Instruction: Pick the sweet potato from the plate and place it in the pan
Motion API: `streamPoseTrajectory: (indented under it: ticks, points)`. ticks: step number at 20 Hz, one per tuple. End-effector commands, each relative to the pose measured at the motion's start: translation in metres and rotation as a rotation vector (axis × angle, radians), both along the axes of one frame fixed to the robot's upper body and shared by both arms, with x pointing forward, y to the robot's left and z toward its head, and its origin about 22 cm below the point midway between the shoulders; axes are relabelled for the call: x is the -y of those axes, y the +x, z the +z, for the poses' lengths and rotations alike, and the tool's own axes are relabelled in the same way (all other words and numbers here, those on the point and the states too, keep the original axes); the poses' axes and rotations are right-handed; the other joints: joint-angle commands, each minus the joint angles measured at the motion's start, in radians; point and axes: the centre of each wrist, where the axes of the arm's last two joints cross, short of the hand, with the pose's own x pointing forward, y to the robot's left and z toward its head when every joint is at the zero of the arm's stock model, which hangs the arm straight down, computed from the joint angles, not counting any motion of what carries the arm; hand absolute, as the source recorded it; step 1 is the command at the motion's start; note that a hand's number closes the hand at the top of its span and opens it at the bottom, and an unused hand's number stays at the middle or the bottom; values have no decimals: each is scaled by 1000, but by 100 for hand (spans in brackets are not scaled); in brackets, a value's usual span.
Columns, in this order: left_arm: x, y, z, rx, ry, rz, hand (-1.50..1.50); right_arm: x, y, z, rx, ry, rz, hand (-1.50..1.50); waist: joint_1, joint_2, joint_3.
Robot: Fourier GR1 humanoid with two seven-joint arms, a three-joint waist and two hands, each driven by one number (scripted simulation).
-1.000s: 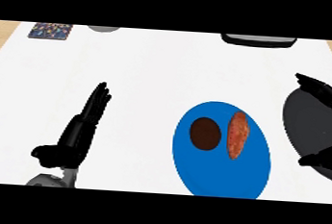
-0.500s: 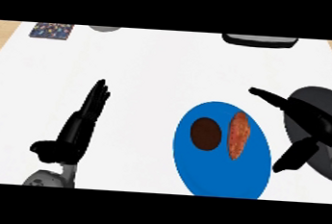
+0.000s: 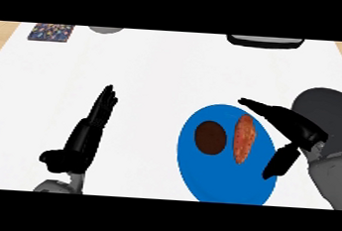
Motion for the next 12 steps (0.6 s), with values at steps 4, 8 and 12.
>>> streamPoseTrajectory:
  ticks: [4,8,12]
  points:
    - [-8,10,9,7,-16,-6,0,-15,7,-30,-11,-2,-39,-150,1,1,0]
    - [-19,-16,11,-2,-5,-9,0,-18,1,-37,-14,43,-49,-150,3,-1,0]
    - [-22,-1,0,-8,-9,1,0,0,7,-12,2,23,-55,-150,-3,0,0]
